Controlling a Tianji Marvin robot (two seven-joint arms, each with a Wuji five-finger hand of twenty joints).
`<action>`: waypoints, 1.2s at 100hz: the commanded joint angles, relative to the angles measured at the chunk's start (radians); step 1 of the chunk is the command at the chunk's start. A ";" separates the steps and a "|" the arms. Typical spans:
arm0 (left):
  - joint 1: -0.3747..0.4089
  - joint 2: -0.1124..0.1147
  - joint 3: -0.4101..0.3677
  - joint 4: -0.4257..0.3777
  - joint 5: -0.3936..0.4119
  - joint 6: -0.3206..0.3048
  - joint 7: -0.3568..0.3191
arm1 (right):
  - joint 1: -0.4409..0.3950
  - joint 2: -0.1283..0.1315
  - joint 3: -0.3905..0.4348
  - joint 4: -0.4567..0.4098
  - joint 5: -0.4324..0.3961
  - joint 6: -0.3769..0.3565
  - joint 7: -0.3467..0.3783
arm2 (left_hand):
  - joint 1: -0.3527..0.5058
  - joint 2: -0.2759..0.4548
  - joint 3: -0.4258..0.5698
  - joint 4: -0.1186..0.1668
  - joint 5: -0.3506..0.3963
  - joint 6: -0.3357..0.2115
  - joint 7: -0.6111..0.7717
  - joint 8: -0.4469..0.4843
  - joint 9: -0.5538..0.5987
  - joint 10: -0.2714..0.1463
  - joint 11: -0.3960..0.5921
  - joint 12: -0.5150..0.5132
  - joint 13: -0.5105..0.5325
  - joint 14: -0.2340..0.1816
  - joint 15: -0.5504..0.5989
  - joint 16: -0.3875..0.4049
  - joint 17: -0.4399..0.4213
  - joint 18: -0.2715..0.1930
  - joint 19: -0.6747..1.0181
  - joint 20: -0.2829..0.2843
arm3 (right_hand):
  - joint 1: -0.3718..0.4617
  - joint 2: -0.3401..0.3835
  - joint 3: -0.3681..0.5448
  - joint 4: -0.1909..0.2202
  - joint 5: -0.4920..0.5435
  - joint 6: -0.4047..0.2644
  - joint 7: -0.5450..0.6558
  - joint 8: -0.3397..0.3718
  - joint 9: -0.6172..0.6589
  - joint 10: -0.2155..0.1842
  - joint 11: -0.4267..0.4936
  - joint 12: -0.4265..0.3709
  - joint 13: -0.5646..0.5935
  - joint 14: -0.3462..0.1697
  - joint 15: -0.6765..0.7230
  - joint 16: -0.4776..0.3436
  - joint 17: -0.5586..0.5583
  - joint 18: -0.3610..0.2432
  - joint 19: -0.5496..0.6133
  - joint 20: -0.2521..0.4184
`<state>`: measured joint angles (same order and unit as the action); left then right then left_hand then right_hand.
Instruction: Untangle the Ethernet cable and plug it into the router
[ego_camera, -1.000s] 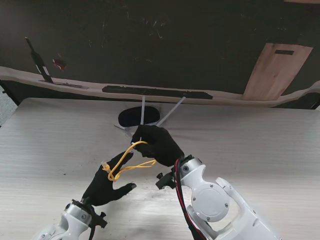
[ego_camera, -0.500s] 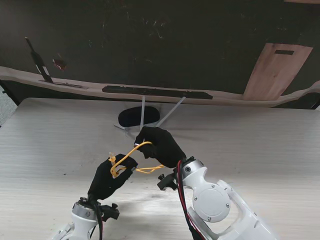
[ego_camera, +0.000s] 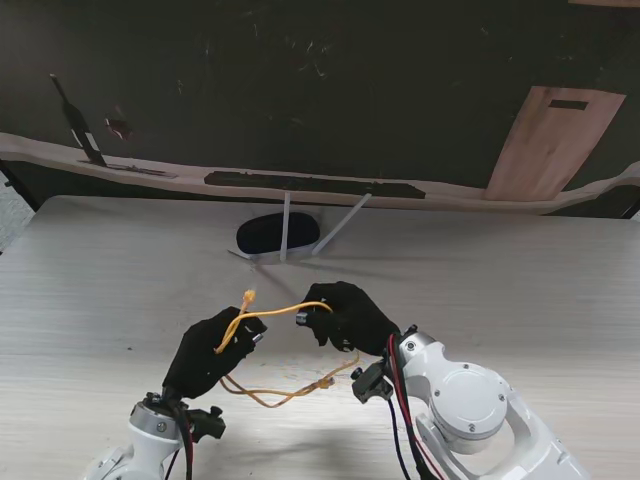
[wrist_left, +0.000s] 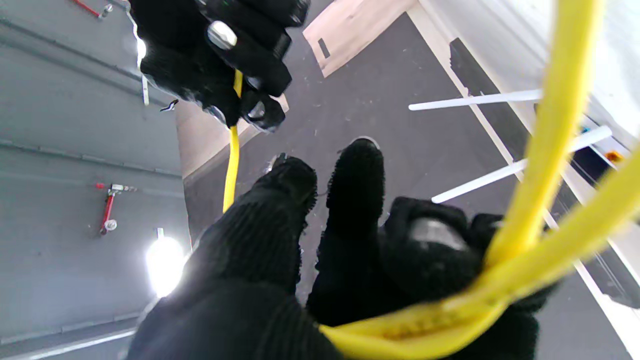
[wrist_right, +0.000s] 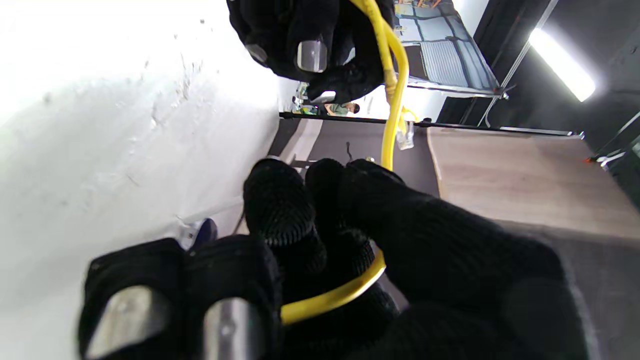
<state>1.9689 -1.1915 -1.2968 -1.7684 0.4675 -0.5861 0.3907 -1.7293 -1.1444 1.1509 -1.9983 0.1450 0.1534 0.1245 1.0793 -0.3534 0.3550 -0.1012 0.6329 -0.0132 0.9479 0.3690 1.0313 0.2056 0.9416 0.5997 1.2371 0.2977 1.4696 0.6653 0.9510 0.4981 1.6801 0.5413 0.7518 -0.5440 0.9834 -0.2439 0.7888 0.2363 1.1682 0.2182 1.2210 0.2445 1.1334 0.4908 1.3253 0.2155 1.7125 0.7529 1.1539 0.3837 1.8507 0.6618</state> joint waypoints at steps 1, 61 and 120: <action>0.008 0.004 -0.007 -0.005 0.019 0.024 0.009 | -0.018 0.005 0.003 -0.009 0.041 0.030 0.023 | 0.005 -0.008 0.028 0.022 0.026 -0.033 0.009 0.002 0.028 -0.001 0.026 0.011 0.032 0.009 0.095 0.029 0.061 -0.015 0.157 -0.006 | 0.026 0.026 -0.025 0.006 -0.020 0.008 0.022 0.020 0.093 0.228 0.083 0.012 -0.018 -0.128 0.057 0.017 0.045 -0.133 0.243 0.084; 0.015 0.006 -0.059 0.033 0.257 0.162 0.203 | -0.076 0.018 0.092 -0.022 0.146 0.070 0.110 | -0.039 -0.034 0.112 0.008 0.040 0.030 -0.017 -0.007 0.029 -0.007 0.008 -0.014 0.030 0.033 0.070 0.008 0.011 -0.001 0.139 -0.011 | -0.002 0.007 -0.029 0.004 0.015 0.016 0.029 0.050 0.135 0.205 0.144 0.040 -0.019 -0.112 0.064 0.038 0.062 -0.198 0.243 0.262; 0.012 0.011 -0.055 0.040 0.341 0.277 0.284 | -0.166 0.005 0.189 -0.034 0.143 -0.065 0.036 | -0.047 -0.051 0.148 0.018 0.039 0.089 -0.010 0.000 0.015 -0.020 -0.008 -0.036 0.023 0.069 -0.057 -0.007 -0.086 0.025 0.056 0.065 | -0.006 0.006 -0.023 0.002 0.018 0.015 0.027 0.052 0.141 0.194 0.156 0.041 -0.019 -0.115 0.066 0.045 0.061 -0.189 0.243 0.264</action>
<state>1.9787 -1.1826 -1.3550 -1.7337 0.7751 -0.3614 0.6494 -1.8768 -1.1387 1.3256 -2.0220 0.2848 0.1028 0.1562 0.9906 -0.4065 0.4239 -0.1150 0.6543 0.0470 0.9266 0.3668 1.0434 0.2047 0.9373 0.5789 1.2364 0.3062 1.4303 0.6666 0.8791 0.5098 1.6990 0.5529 0.7533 -0.5355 0.9690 -0.2432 0.7879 0.2718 1.1688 0.2520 1.2218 0.2445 1.1584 0.5162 1.3253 0.2160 1.7251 0.7892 1.1617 0.3625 1.8505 0.8914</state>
